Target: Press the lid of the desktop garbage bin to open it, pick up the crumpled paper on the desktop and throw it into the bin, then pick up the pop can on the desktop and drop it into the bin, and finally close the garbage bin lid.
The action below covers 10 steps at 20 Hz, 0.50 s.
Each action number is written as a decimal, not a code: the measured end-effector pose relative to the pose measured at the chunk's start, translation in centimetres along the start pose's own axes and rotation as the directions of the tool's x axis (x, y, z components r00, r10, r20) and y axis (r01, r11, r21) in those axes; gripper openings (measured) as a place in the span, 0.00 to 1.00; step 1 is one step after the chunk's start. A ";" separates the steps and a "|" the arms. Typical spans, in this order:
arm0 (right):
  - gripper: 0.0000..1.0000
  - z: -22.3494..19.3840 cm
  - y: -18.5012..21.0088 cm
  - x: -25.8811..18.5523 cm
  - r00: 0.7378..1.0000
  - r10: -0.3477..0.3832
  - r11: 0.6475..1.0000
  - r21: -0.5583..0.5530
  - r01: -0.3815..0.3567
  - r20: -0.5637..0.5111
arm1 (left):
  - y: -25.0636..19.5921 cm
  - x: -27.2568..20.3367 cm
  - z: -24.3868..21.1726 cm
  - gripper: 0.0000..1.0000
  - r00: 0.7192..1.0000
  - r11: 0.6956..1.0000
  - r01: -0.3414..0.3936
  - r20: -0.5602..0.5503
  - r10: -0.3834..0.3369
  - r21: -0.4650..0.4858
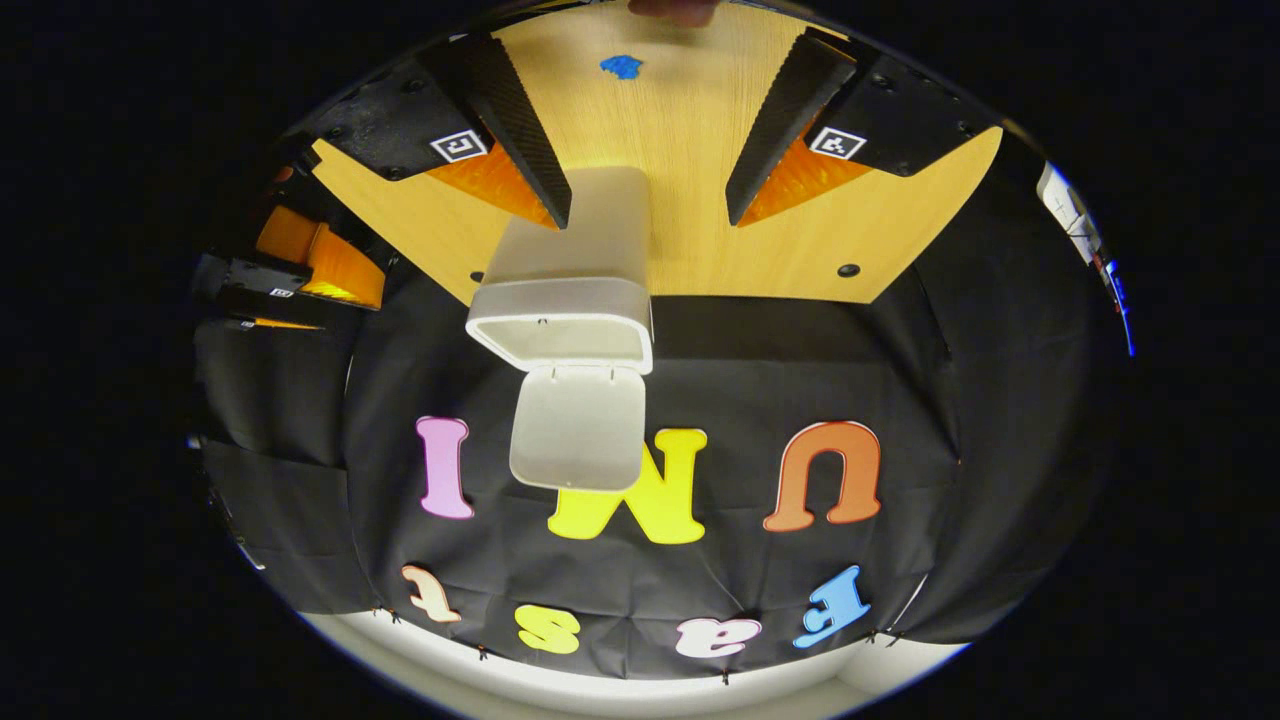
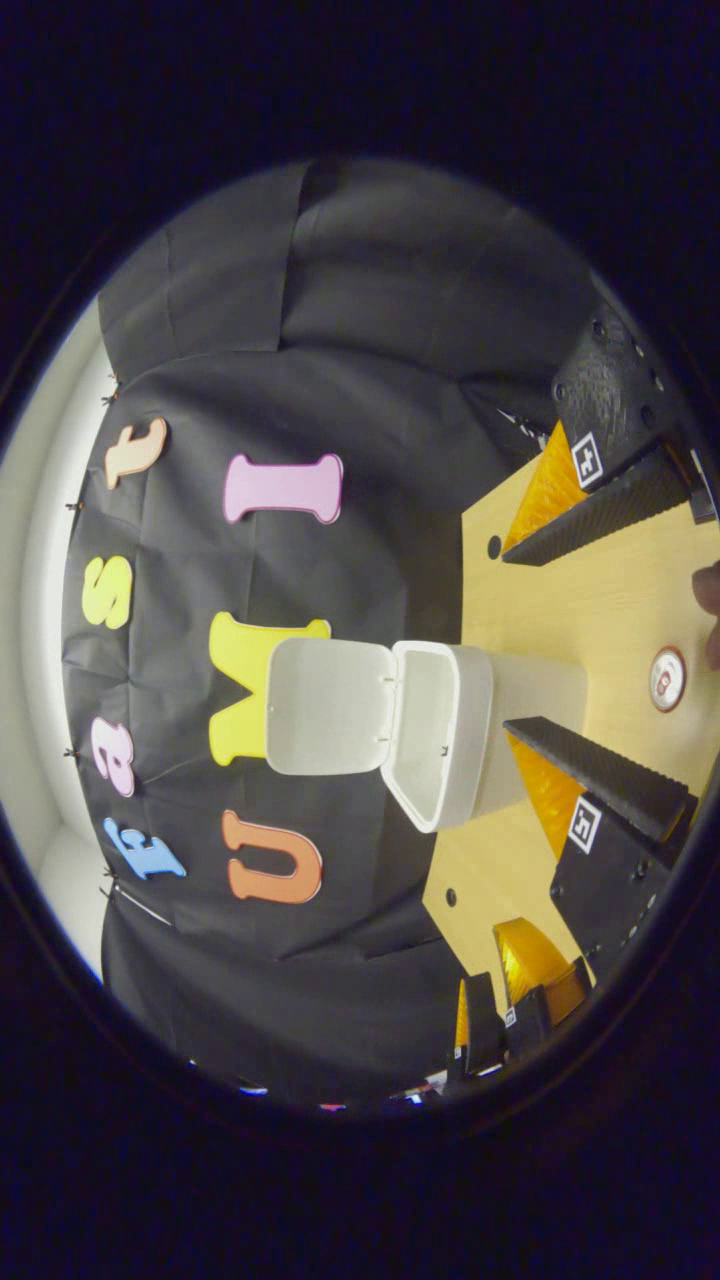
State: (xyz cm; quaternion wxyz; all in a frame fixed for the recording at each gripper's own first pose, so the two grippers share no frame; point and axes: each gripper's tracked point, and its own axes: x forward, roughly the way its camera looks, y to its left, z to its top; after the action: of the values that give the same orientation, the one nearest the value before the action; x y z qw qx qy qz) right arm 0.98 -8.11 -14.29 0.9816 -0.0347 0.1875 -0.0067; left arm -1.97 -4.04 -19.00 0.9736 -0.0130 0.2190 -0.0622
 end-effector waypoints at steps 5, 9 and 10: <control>0.95 -3.3 -0.2 -0.6 0.998 0.006 1.000 -0.023 -0.008 -0.069 | -1.5 0.6 -6.2 1.00 0.988 0.998 0.011 -0.152 -0.020 -0.057; 0.95 -6.5 -0.2 -1.0 0.990 0.014 0.999 -0.045 -0.020 -0.138 | -2.4 0.9 -10.6 1.00 0.971 0.999 0.019 -0.236 -0.029 -0.044; 0.95 -7.3 -0.3 -1.2 0.987 0.016 0.998 -0.049 -0.024 -0.158 | -2.5 1.1 -12.1 1.00 0.965 0.999 0.015 -0.261 -0.026 -0.045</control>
State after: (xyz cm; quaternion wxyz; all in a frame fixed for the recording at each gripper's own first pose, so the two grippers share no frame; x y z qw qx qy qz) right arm -2.80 -8.83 -20.62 0.9625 -0.0573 0.2649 0.0054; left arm -6.47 -6.62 -30.21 0.9350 -0.0280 0.3468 -0.0688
